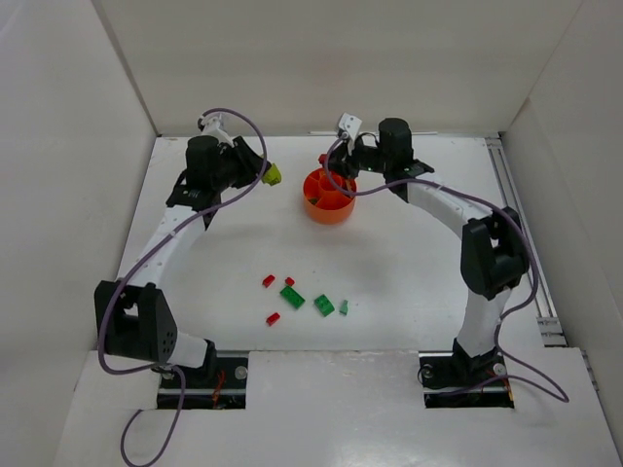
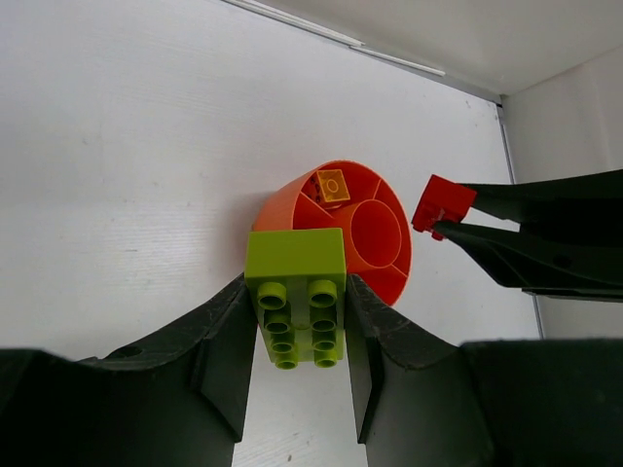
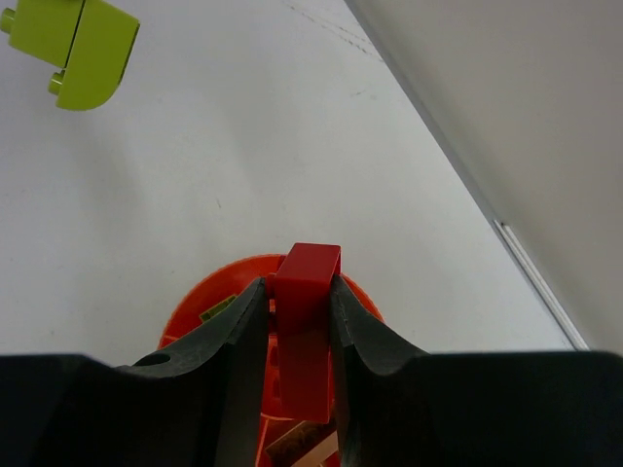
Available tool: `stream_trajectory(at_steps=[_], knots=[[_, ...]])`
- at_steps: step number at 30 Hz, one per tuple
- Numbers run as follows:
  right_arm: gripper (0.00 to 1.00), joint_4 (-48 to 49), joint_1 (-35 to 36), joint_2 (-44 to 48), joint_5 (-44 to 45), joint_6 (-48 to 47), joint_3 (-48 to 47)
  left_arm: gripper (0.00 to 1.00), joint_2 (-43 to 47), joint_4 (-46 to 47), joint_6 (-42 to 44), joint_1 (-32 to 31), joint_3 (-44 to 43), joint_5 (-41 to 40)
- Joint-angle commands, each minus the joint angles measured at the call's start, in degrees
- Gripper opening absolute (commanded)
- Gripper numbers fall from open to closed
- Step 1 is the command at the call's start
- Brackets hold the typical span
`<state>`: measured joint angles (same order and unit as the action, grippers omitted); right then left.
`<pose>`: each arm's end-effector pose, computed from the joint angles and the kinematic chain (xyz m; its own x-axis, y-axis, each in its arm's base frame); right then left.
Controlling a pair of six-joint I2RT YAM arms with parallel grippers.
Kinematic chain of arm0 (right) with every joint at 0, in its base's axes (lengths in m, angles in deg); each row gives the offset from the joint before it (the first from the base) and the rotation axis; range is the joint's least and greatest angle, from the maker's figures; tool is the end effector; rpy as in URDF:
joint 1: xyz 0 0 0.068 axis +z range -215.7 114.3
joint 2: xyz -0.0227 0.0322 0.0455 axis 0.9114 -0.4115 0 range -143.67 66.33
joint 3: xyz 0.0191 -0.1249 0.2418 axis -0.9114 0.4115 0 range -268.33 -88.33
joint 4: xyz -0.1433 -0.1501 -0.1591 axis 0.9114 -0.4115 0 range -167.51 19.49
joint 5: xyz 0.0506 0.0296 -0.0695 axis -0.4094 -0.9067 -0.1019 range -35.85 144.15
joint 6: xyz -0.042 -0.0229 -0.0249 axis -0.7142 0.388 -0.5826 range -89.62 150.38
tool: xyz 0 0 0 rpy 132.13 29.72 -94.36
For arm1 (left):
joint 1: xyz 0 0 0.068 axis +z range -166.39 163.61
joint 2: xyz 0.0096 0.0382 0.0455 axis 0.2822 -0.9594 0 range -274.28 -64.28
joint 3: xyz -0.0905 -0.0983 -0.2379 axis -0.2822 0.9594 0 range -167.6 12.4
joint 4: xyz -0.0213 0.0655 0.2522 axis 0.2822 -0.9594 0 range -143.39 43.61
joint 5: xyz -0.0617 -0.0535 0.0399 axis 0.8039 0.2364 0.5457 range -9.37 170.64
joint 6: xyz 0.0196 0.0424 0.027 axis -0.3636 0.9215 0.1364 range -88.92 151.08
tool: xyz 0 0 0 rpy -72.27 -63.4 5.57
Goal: Sort the legos into containers by color
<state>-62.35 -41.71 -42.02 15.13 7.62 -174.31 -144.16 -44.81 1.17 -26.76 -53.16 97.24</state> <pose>0.4030 0.2039 0.3013 0.1312 -0.2706 -0.9537 -0.8923 0.3871 -0.2325 0.3240 -0.0696 0.3471 -0.4107 -0.4106 -0.8141 0.2790 0.7935 -0.5409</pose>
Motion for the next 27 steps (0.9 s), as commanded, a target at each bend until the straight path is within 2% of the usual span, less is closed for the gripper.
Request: stream_trajectory(at_steps=[1, 11, 15, 16, 27], knots=[[0.03, 2.6, -0.3, -1.2, -3.5, -0.9, -3.8, 0.00, -1.6, 4.5, 0.5, 0.2, -4.3, 2.7], [0.09, 2.6, -0.3, -4.9, -2.9, -0.9, -3.8, 0.00, -5.2, 5.7, -0.7, 0.2, -6.4, 7.4], [0.23, 3.2, -0.3, -5.5, -2.9, -0.9, -3.2, 0.00, -5.2, 5.2, -0.2, 0.2, -6.4, 8.0], [0.30, 3.8, -0.3, -5.5, -2.9, -0.4, -3.2, 0.00, -5.2, 5.2, -0.1, 0.2, -6.4, 8.0], [0.45, 3.8, -0.3, -4.9, -2.9, 0.2, -1.6, 0.00, -4.7, 5.2, -0.1, 0.2, -5.9, 10.9]])
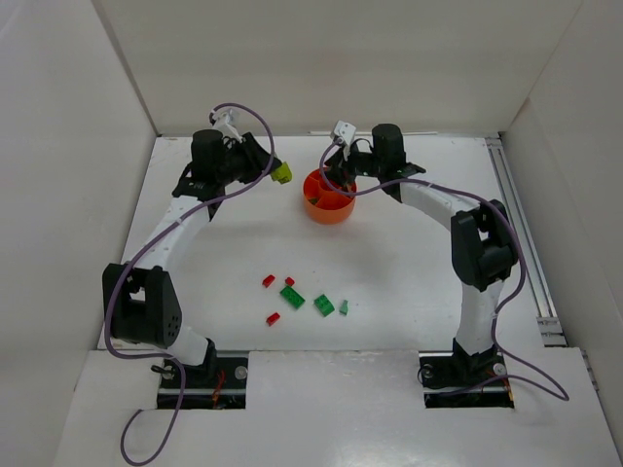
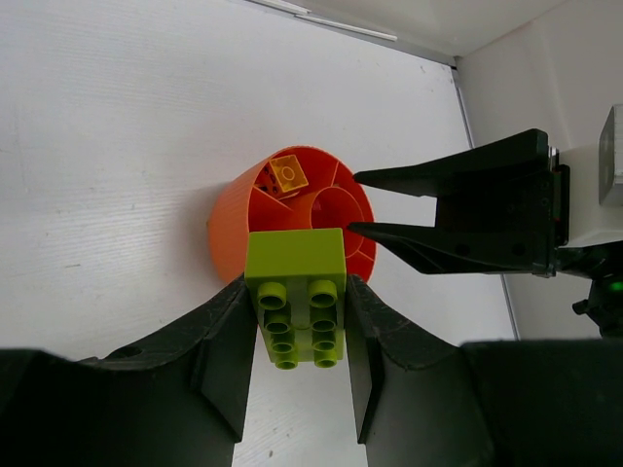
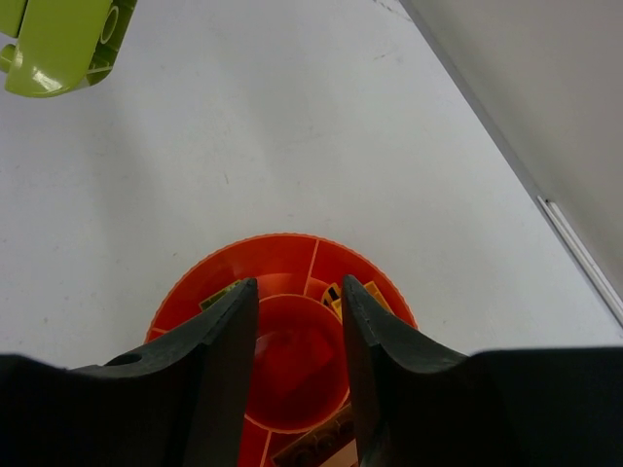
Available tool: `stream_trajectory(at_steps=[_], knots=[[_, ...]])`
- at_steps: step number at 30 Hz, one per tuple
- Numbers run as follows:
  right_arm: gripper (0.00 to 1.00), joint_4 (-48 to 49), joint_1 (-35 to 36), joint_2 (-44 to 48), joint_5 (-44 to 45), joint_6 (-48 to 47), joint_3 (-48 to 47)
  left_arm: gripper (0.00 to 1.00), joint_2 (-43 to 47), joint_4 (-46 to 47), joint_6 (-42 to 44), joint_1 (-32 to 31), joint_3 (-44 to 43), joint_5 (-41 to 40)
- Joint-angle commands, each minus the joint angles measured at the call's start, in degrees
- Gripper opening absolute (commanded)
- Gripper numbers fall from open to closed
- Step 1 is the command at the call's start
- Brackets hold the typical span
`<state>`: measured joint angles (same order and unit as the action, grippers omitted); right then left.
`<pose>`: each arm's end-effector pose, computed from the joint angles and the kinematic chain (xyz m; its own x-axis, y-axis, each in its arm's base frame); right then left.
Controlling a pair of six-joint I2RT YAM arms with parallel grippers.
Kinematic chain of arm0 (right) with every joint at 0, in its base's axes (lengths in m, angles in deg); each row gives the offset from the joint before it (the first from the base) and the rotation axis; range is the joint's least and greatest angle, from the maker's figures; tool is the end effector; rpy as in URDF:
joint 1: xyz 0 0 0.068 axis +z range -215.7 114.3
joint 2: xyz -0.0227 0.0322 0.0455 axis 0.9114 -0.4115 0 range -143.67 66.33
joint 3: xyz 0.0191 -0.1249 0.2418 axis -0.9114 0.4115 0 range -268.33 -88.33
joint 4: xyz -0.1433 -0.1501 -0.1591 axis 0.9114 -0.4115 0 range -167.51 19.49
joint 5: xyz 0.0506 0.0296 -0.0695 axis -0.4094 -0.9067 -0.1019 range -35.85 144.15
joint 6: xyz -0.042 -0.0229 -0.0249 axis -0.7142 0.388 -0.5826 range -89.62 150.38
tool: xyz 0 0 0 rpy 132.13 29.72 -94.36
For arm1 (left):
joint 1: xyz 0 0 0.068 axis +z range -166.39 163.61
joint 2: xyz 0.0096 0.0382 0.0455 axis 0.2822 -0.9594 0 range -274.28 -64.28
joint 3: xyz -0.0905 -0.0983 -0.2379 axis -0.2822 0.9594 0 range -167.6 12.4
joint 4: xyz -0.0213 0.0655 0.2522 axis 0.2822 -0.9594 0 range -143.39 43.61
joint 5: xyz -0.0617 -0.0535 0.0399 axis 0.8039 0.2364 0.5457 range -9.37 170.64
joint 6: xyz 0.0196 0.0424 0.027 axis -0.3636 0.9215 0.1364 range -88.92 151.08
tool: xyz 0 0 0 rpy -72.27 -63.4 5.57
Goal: Sort the legos into containers by color
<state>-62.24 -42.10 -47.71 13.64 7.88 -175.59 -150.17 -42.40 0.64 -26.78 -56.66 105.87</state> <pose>0.4207 0.2091 0.2656 0.0638 -0.2896 -0.9550 -0.9141 0.3671 -0.1724 0.3478 -0.0791 0.3397 -0.4782 -0.3782 -0.7927 0.3824 0.7228 -0.5756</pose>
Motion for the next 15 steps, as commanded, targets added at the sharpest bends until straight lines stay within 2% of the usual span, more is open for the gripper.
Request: stream_trajectory(at_steps=[1, 6, 15], knots=[[0.45, 3.7, 0.1, 0.7, -1.4, -0.1, -0.3, 0.00, 1.9, 2.8, 0.4, 0.2, -1.8, 2.3], [0.45, 3.7, 0.1, 2.6, -1.4, 0.4, 1.0, 0.00, 3.2, 2.8, 0.4, 0.2, -0.6, 2.8], [0.47, 3.7, 0.1, 10.3, 0.5, 2.4, 6.1, 0.00, 4.2, 6.5, -0.9, 0.2, 1.1, 9.9]])
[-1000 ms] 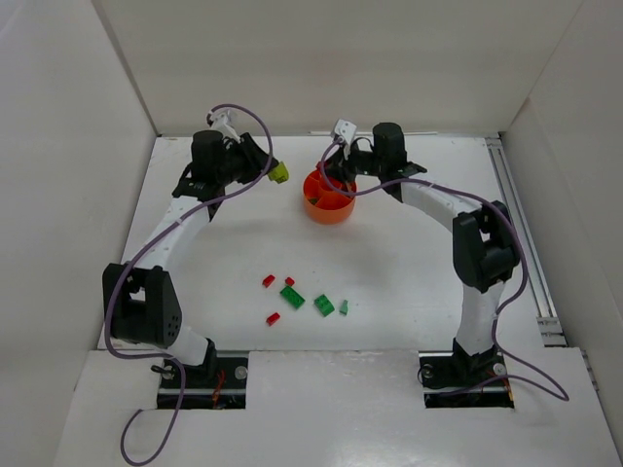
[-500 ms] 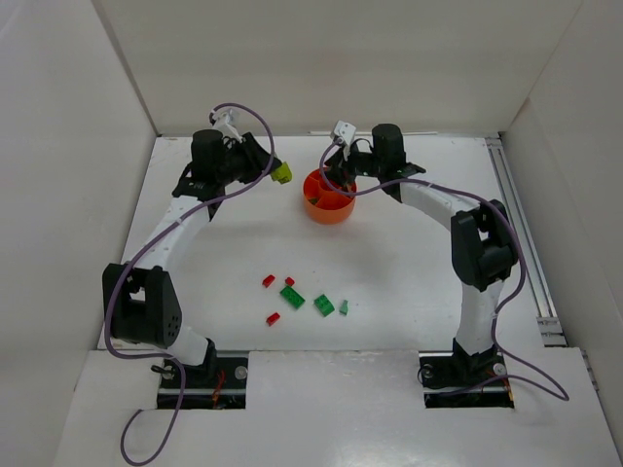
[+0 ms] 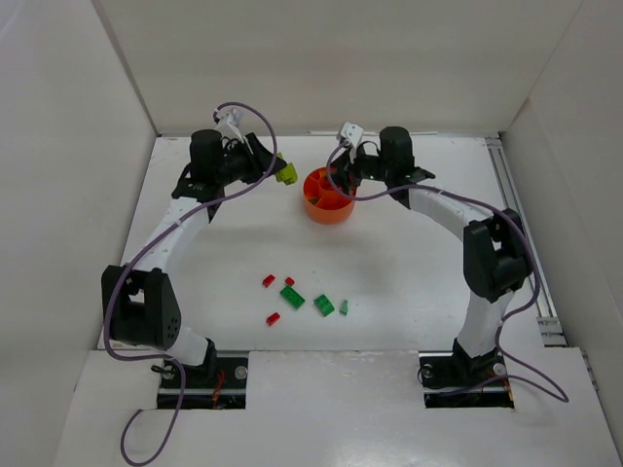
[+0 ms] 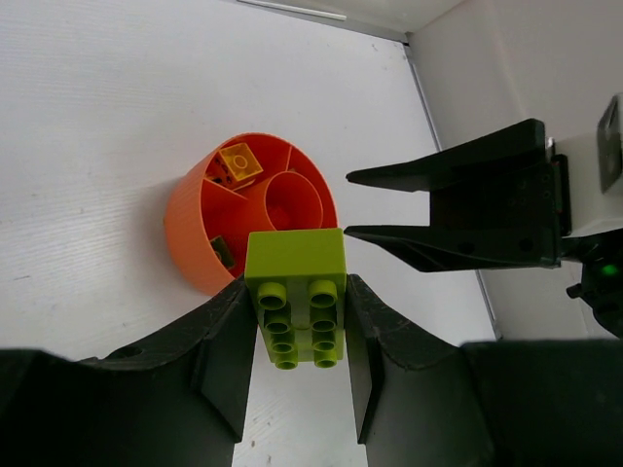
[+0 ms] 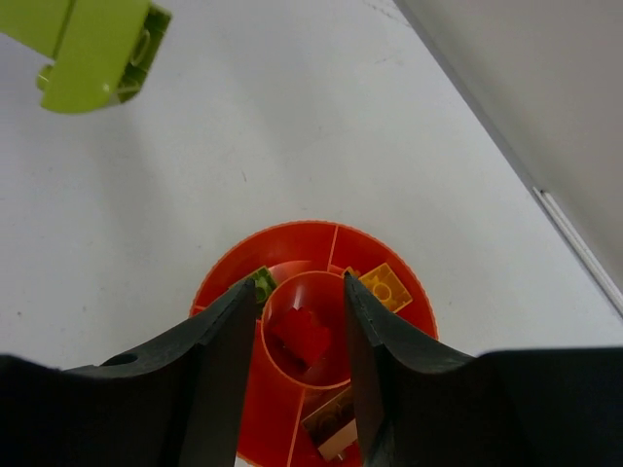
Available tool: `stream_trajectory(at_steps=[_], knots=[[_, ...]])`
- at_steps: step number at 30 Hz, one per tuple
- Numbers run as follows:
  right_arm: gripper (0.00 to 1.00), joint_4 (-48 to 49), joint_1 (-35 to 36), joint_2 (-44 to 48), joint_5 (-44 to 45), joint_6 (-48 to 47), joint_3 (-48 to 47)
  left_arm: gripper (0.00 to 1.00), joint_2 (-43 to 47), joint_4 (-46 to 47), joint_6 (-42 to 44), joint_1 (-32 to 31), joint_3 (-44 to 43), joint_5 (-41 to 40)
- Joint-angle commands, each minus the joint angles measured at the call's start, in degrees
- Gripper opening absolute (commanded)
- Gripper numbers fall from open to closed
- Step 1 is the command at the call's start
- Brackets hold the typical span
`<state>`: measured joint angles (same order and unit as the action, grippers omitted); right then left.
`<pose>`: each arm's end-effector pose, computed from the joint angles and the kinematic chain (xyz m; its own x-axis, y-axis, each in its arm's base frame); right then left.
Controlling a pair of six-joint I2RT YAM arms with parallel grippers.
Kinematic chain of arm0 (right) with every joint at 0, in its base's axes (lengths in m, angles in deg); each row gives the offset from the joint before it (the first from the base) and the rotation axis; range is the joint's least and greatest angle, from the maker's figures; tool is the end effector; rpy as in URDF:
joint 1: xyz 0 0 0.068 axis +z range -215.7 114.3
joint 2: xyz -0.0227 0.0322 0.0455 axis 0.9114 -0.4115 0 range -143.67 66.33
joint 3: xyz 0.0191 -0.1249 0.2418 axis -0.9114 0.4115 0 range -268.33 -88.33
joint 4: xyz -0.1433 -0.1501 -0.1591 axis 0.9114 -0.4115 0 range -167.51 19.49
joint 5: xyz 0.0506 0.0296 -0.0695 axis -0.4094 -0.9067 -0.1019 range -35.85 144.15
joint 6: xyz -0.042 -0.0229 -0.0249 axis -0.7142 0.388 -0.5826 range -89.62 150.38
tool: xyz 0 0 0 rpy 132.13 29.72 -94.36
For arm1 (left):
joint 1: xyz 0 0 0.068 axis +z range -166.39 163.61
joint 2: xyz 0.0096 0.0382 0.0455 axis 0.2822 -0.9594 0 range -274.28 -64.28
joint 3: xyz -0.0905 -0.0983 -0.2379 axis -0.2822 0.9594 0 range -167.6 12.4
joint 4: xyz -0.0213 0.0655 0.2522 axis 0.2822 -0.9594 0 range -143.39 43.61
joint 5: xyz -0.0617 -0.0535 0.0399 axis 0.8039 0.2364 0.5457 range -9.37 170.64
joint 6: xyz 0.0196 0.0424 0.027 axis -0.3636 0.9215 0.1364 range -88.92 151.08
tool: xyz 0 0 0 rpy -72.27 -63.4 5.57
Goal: Sort the legos into containers by color
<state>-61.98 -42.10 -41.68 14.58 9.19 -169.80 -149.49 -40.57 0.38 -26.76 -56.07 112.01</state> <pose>0.3979 0.1986 0.2774 0.0481 -0.2831 -0.9579 -0.9078 0.3877 -0.1601 0.3432 -0.0816 0.3437 -0.4953 -0.3525 -0.7940 0.4694 0.6605 -0.5860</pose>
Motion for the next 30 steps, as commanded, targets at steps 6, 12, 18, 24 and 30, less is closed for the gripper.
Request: stream_trajectory(at_steps=[6, 12, 18, 24, 30], knots=[[0.47, 3.4, 0.1, 3.8, -0.4, 3.0, -0.4, 0.00, 4.1, 4.0, -0.6, -1.0, 0.0, 3.8], [0.47, 2.8, 0.1, 4.3, 2.2, 3.6, -0.4, 0.00, 4.6, 2.6, -0.6, -3.6, -0.5, 1.9], [0.47, 1.1, 0.7, 10.2, 2.2, 5.7, 5.3, 0.00, 7.3, 4.5, -1.1, -6.5, 1.2, 3.2], [0.49, -4.6, 1.9, 20.7, -0.9, 5.7, 12.6, 0.00, 10.0, 10.2, 0.2, -8.4, 4.7, 15.7], [0.58, -8.2, 4.9, 33.7, -4.0, 4.4, 20.2, 0.00, 14.0, 11.8, 7.1, -11.7, 7.3, 21.2]])
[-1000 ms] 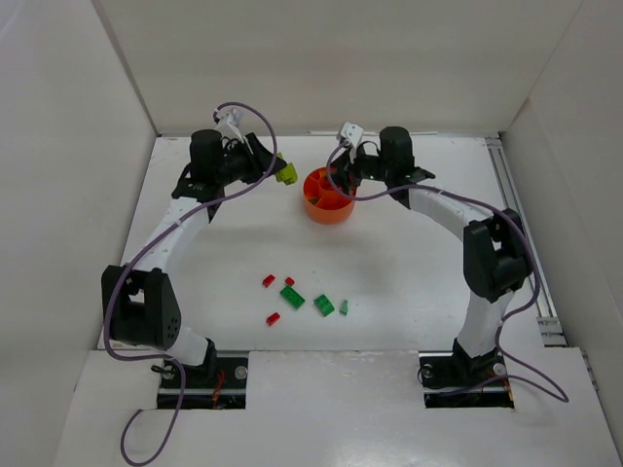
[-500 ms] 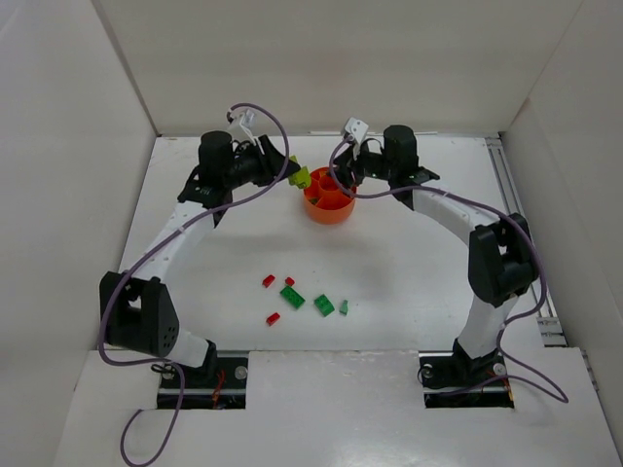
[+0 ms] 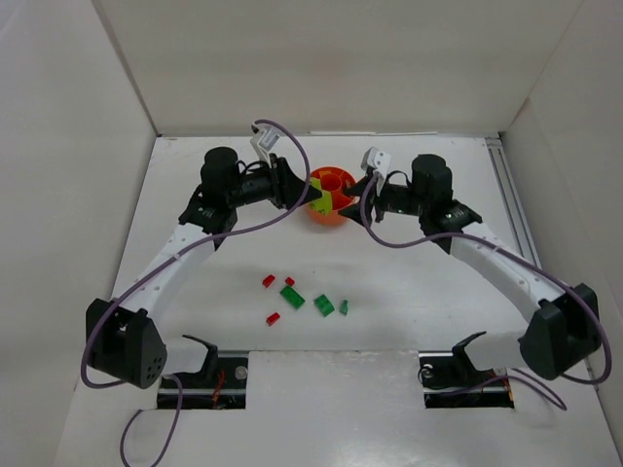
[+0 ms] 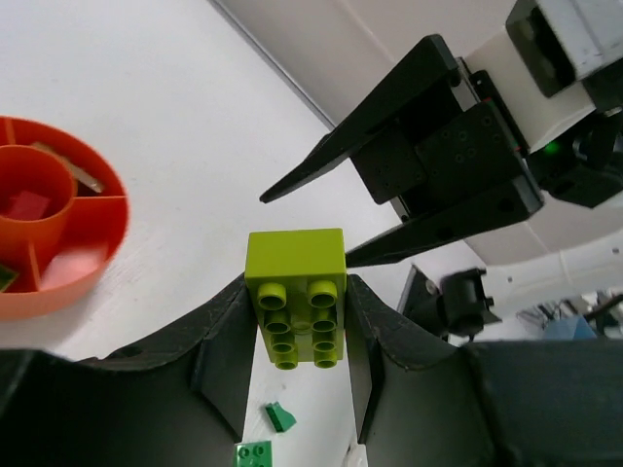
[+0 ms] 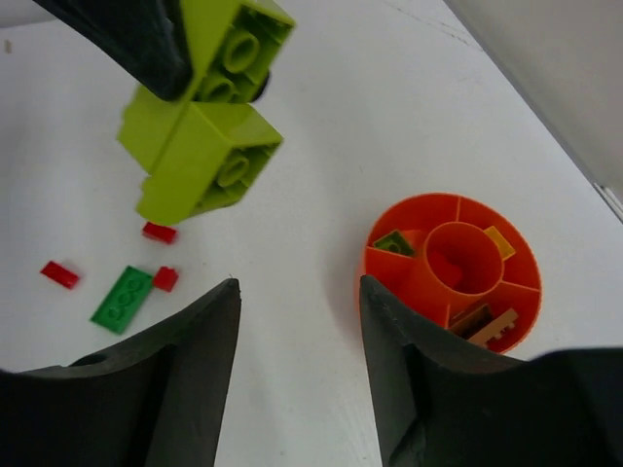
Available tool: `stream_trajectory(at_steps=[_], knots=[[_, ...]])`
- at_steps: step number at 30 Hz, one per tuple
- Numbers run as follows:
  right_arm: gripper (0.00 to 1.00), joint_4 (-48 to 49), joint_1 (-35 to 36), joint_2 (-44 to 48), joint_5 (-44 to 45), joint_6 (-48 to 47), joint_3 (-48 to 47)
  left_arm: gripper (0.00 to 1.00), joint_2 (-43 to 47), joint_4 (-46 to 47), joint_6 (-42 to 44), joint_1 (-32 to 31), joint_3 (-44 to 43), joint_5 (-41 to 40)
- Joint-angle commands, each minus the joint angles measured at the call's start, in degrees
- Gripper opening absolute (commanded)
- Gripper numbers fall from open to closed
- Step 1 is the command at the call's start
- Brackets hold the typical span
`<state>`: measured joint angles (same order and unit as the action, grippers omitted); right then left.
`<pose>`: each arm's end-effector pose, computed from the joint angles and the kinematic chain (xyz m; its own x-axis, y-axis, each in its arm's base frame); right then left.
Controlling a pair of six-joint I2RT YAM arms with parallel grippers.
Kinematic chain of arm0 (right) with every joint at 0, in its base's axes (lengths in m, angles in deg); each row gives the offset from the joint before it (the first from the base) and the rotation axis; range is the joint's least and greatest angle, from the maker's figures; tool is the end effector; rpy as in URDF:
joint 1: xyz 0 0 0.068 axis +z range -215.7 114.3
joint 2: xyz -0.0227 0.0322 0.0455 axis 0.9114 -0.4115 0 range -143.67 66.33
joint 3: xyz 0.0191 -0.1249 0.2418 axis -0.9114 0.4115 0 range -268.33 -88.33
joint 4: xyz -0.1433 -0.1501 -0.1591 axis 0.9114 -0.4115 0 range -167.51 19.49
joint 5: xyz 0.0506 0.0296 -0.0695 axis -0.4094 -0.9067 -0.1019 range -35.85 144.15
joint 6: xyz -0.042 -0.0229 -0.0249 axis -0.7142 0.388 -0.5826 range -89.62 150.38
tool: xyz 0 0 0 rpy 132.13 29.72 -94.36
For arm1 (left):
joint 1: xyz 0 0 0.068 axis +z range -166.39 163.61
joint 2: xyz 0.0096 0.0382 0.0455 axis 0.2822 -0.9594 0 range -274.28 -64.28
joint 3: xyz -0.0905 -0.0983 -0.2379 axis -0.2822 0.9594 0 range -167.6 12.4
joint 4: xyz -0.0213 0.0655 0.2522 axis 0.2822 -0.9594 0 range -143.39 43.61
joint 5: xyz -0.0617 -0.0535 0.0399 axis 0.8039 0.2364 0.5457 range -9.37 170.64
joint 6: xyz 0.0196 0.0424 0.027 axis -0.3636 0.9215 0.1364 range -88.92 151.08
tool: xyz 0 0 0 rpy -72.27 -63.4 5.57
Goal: Sort the legos into containers by color
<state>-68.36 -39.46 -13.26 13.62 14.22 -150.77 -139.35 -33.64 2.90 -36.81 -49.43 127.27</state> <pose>0.2784 0.1631 0.3321 0.0273 -0.2224 -0.9746 -0.9282 0.3563 -0.1073 0.2745 -0.1298 0.3701 -0.4418 -0.1815 -0.8786 0.8079 0.3452 -0.4776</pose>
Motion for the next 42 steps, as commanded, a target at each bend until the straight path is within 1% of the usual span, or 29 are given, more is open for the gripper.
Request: stream_trajectory(at_steps=[1, 3, 4, 6, 9, 11, 13, 16, 19, 23, 24, 30, 34, 35, 36, 39, 41, 42], knots=[[0.60, -2.4, 2.9, 6.6, -2.2, -0.6, 1.9, 0.00, 4.4, 4.2, 6.3, -2.2, 1.2, 5.4], [0.62, -3.0, 5.0, 8.7, -2.2, -0.6, 1.9, 0.00, 5.3, 4.2, 6.8, -3.5, 1.8, 5.4], [0.67, -3.9, 5.0, 10.1, -2.2, -1.1, 1.9, 0.00, 6.0, 4.2, 7.5, -3.5, 1.8, 5.4], [0.68, -4.5, 5.7, 10.7, -3.8, -1.2, 1.9, 0.00, 6.7, 4.7, 8.1, -4.7, 2.4, 6.4], [0.68, -5.1, 6.2, 11.3, -5.9, 0.0, 1.9, 0.00, 8.7, 6.7, 9.8, -5.8, 4.0, 11.0], [0.69, -5.8, 6.2, 10.6, -7.5, 0.5, 1.4, 0.00, 10.3, 7.2, 11.6, -6.5, 4.8, 11.8], [0.69, -6.4, 6.2, 10.6, -10.5, 0.5, 0.1, 0.00, 11.1, 7.2, 13.9, -7.0, 6.0, 13.8], [0.69, -6.9, 6.2, 10.0, -15.7, 0.5, -0.5, 0.00, 11.7, 7.2, 15.2, -7.0, 6.5, 15.9], [0.71, -6.9, 6.7, 10.0, -16.2, 1.7, -1.0, 0.00, 12.3, 7.2, 16.6, -7.0, 6.5, 17.7], [0.72, -6.9, 6.7, 10.0, -16.9, 3.8, -2.2, 0.00, 12.3, 7.2, 17.6, -7.0, 7.1, 17.7], [0.71, -6.9, 6.7, 9.4, -16.9, 4.5, -2.2, 0.00, 12.3, 7.2, 17.6, -7.0, 7.1, 17.7], [0.71, -6.9, 6.7, 6.6, -15.8, 6.8, -4.8, 0.00, 12.3, 7.2, 19.4, -7.5, 7.1, 19.0], [0.64, -6.9, 6.7, 5.2, -14.5, 7.5, -5.4, 0.00, 13.5, 7.2, 19.4, -7.5, 7.1, 19.0], [0.59, -6.9, 6.7, 5.2, -14.5, 7.5, -5.9, 0.00, 13.5, 7.2, 19.9, -7.5, 7.1, 19.0], [0.57, -6.9, 6.7, 5.2, -14.0, 7.5, -5.9, 0.00, 13.5, 7.2, 19.9, -7.5, 7.1, 18.5], [0.57, -6.9, 6.7, 5.2, -14.0, 7.5, -5.9, 0.00, 14.1, 6.7, 19.9, -7.5, 7.1, 18.5], [0.59, -6.9, 6.7, 5.2, -13.3, 8.0, -6.5, 0.00, 14.1, 6.7, 19.9, -7.5, 7.1, 19.0], [0.57, -6.9, 6.7, 4.7, -13.3, 8.0, -7.0, 0.00, 14.1, 6.7, 19.9, -7.5, 7.1, 19.0]])
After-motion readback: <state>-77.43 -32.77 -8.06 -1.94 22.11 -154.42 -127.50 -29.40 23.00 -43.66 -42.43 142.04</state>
